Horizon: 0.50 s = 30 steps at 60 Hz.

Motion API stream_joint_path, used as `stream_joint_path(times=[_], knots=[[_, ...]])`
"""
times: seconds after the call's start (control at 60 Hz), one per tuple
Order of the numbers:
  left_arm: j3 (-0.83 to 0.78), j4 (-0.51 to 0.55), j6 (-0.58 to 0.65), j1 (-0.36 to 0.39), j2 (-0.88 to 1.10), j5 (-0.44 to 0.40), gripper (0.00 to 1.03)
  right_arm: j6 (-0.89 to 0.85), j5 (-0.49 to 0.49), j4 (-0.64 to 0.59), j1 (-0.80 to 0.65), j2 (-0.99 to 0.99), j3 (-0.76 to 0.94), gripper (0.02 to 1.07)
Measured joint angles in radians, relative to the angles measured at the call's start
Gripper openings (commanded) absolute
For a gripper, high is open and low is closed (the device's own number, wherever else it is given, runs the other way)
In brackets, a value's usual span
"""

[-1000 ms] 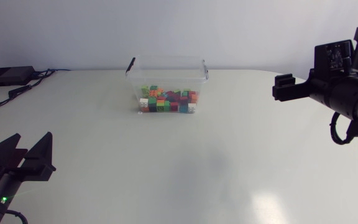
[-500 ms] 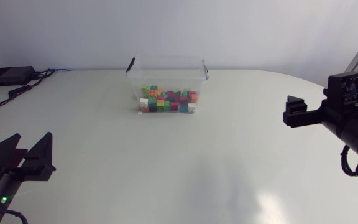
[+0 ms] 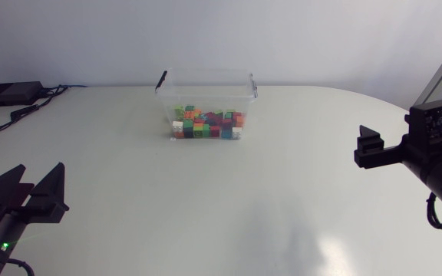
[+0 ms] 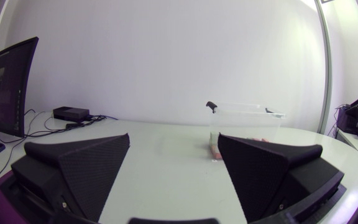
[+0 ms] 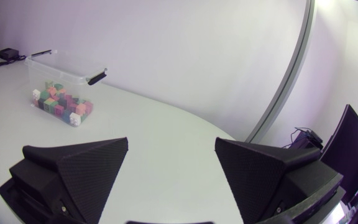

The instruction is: Place the duplo bricks in the container

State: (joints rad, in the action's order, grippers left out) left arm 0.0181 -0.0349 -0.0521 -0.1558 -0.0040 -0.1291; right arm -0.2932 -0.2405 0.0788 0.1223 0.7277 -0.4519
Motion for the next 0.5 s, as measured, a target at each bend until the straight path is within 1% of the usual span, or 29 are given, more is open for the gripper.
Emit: stream_joint_path(times=[0.117,0.5], knots=[[0.0,0.0,0.0,0.0,0.0,0.0,0.99,-0.015,0.0,0.023,0.0,-0.043,0.043,1.03],[0.0,0.0,0.0,0.0,0.0,0.0,0.99,-0.03,-0.011,0.025,0.0,-0.159,0.128,1.03]])
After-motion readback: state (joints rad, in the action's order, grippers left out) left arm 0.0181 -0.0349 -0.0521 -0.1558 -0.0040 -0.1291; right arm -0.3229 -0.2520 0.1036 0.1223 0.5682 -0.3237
